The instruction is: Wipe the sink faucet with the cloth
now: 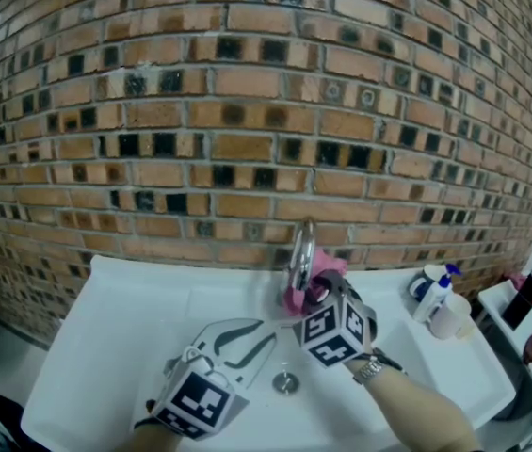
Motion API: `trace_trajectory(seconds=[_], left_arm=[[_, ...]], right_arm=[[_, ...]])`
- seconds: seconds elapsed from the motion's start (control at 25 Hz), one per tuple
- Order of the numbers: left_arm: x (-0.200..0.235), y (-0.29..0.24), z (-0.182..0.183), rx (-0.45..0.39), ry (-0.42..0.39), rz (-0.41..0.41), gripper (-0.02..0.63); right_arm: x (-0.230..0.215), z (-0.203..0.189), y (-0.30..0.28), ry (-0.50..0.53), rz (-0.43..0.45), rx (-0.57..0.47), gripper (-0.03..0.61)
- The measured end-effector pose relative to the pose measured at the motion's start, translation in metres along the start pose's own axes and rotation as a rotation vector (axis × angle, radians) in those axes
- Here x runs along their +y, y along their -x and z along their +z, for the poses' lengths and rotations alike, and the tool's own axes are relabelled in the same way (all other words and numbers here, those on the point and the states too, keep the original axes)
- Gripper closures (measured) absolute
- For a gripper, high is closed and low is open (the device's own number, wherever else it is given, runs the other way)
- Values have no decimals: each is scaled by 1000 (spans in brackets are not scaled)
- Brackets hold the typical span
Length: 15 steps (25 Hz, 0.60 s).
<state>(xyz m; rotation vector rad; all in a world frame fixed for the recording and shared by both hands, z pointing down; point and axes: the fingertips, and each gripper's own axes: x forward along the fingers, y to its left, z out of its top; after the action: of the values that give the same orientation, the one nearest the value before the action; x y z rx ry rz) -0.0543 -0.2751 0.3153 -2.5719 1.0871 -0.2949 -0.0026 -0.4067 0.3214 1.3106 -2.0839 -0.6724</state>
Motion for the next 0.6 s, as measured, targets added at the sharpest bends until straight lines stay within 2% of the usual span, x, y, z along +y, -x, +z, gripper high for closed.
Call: trace_trajectory(seconds=[0.24, 0.6], left_arm=[[-2, -1, 1, -7, -34, -19, 515], [-2, -2, 1, -9, -12, -15, 515]], right_arm=[[8, -6, 2, -9, 5, 2, 508], [24, -25, -3, -32, 33, 33, 508]])
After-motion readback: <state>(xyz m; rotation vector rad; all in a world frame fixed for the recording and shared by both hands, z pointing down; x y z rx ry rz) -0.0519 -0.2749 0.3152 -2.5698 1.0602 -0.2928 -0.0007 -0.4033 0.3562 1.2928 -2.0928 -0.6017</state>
